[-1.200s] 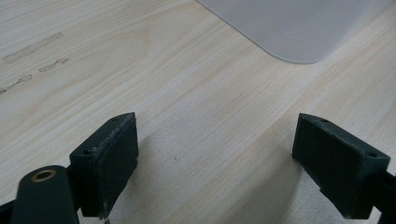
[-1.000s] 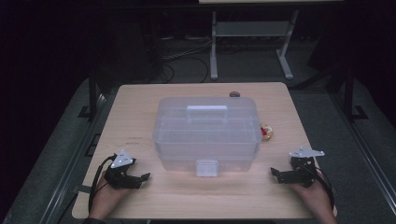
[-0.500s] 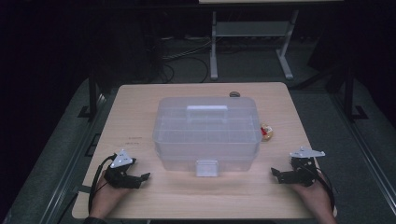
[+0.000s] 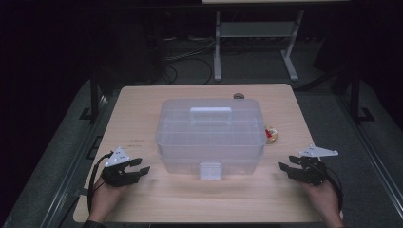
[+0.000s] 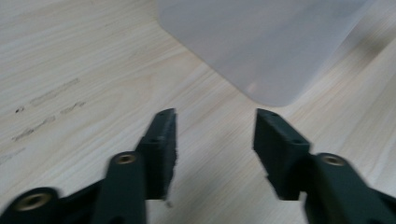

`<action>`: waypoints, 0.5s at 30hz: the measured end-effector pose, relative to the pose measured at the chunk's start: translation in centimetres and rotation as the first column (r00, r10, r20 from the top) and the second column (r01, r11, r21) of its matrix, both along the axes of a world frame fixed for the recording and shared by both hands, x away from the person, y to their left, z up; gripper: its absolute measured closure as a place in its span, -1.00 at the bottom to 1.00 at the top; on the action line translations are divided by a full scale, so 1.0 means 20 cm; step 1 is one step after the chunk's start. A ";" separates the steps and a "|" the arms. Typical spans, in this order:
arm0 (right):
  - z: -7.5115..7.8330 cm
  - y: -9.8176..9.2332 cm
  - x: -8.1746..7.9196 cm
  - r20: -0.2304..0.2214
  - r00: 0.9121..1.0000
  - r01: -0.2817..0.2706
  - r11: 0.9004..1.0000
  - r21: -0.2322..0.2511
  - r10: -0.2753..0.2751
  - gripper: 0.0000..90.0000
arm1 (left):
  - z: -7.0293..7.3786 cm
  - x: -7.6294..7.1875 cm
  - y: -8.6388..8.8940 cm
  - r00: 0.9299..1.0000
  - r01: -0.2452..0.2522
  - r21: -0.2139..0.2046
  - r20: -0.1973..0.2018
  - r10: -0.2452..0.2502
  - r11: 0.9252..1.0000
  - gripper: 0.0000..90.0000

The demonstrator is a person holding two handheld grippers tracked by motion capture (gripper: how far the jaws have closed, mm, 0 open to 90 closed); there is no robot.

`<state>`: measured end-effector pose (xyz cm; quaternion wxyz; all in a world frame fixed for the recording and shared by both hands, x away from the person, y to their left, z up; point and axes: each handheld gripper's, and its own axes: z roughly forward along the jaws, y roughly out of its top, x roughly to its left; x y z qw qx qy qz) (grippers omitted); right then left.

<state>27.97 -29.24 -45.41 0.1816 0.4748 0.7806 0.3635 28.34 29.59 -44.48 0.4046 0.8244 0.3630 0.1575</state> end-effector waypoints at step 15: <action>0.09 0.06 0.05 0.049 0.998 -0.040 0.999 0.022 0.039 1.00 | 0.09 0.07 -0.02 0.999 -0.008 -0.017 -0.039 0.007 1.000 1.00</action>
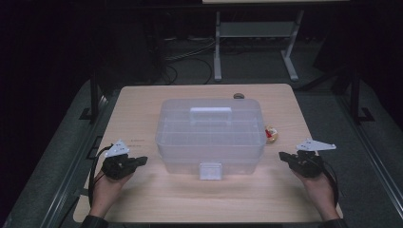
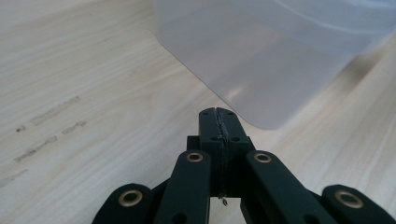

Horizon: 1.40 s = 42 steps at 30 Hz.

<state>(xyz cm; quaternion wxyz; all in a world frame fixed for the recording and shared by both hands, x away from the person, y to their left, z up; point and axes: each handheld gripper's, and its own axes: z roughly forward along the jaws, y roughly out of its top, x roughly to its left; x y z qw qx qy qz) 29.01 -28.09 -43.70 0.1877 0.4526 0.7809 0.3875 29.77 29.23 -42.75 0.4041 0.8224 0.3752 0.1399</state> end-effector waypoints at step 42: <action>0.10 0.17 0.37 0.045 0.999 0.000 0.999 0.046 -0.002 1.00 | 0.09 0.30 -0.12 0.999 -0.023 -0.014 0.040 0.024 1.000 1.00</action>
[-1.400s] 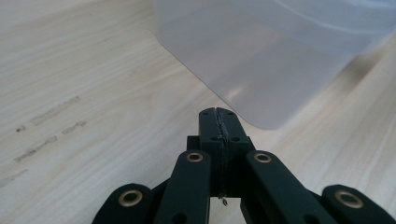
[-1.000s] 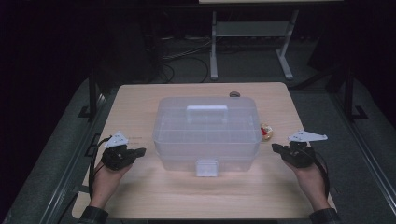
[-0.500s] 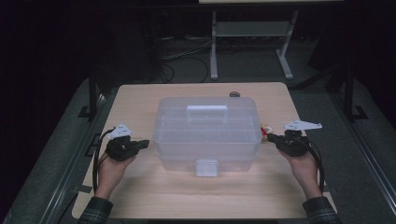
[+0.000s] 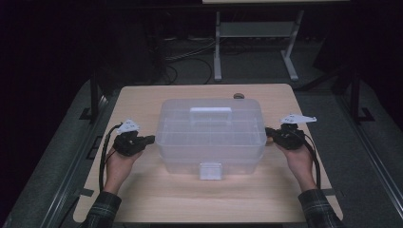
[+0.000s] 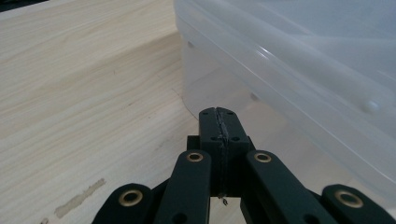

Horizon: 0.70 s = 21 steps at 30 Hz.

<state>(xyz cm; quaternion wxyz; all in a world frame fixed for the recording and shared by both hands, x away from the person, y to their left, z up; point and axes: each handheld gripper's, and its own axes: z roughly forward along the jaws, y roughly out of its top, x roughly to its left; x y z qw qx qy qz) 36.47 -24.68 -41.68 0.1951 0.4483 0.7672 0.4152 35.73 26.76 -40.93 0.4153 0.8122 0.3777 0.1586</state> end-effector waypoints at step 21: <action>-0.04 0.11 0.06 -0.035 0.999 -0.039 0.999 -0.021 0.038 1.00 | -0.01 0.04 -0.09 1.000 0.023 0.017 0.002 -0.023 1.000 1.00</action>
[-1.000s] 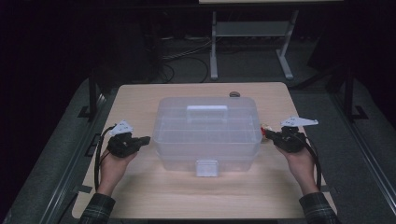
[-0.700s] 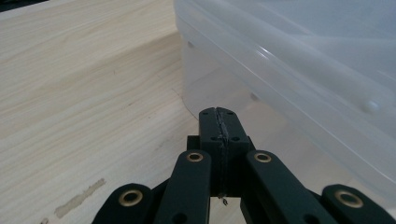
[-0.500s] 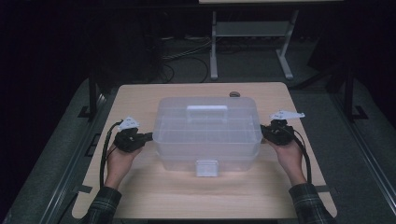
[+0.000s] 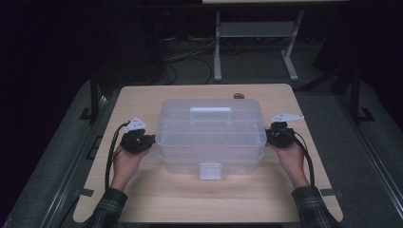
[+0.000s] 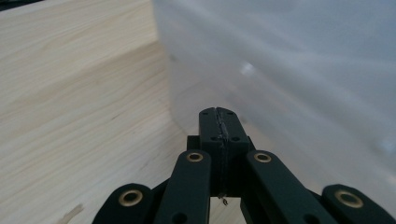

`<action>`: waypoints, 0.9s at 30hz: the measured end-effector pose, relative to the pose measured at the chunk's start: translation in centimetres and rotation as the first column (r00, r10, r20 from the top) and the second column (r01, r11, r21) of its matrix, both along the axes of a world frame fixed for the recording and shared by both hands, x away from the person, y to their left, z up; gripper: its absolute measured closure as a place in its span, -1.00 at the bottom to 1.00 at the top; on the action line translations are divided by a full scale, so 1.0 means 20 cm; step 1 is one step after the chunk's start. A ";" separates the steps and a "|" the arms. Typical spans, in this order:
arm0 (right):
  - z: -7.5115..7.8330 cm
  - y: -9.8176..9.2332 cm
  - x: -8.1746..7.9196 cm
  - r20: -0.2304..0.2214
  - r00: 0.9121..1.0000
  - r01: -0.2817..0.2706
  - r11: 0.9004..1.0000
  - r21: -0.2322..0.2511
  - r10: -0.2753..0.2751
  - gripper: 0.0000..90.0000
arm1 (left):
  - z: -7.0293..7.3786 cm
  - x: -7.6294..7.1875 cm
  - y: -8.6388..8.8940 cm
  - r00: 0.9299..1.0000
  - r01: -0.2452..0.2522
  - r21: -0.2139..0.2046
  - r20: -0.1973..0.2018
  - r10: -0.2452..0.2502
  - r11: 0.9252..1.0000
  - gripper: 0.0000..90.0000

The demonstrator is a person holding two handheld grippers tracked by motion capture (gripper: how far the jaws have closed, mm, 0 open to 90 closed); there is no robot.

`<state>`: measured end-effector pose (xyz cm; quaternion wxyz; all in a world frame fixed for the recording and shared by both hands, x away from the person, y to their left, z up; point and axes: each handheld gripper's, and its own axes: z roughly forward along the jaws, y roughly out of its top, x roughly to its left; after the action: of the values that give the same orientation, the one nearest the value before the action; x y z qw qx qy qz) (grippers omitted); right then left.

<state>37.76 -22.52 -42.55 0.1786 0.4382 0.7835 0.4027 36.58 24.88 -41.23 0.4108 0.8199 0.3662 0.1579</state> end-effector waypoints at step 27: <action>0.01 0.03 -0.07 0.005 1.000 -0.016 1.000 -0.016 0.016 1.00 | 0.04 -0.07 0.02 1.000 -0.025 -0.027 0.007 0.025 0.999 1.00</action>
<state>36.35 -21.82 -42.39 0.1810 0.4295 0.7896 0.3992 35.10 25.34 -40.38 0.4214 0.8089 0.3770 0.1611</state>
